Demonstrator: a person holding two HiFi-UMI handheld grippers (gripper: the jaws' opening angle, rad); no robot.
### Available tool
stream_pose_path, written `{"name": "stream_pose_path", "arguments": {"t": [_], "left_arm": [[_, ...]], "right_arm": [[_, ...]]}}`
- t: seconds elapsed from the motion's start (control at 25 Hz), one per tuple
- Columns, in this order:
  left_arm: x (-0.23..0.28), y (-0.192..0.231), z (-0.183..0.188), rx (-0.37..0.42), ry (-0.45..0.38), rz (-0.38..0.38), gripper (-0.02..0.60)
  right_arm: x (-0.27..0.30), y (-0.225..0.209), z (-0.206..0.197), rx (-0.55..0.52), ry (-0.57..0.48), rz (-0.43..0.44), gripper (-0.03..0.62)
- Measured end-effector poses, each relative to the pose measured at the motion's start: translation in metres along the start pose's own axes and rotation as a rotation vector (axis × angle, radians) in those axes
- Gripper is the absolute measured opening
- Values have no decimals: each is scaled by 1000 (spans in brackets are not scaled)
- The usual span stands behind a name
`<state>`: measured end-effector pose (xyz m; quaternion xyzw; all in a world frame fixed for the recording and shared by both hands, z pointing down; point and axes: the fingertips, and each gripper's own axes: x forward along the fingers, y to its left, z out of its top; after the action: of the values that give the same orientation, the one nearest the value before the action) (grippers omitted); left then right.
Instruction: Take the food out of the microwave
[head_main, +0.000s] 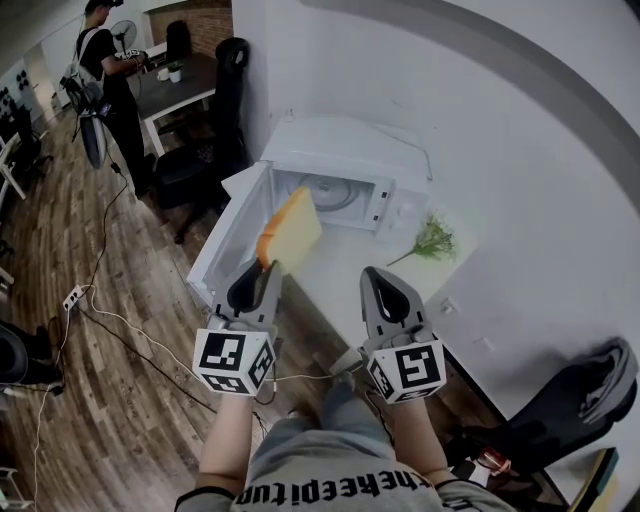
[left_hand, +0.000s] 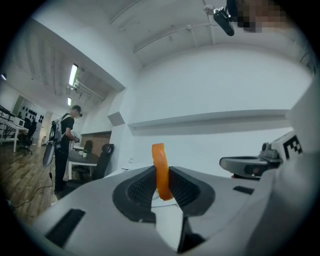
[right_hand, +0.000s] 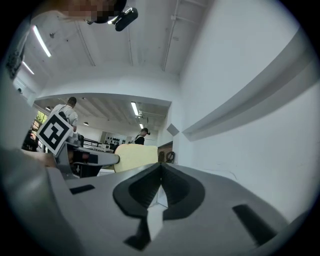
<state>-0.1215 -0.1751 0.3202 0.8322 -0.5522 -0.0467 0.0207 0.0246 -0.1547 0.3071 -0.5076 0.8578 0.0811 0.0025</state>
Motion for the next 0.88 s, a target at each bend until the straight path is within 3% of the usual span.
{"name": "stream_pose_path", "arguments": {"t": [0.88], "left_arm": [[-47,18,31,39,-97,109,71]], "right_arm": [[-28,-2,12,-14,-12,-14,6]]}}
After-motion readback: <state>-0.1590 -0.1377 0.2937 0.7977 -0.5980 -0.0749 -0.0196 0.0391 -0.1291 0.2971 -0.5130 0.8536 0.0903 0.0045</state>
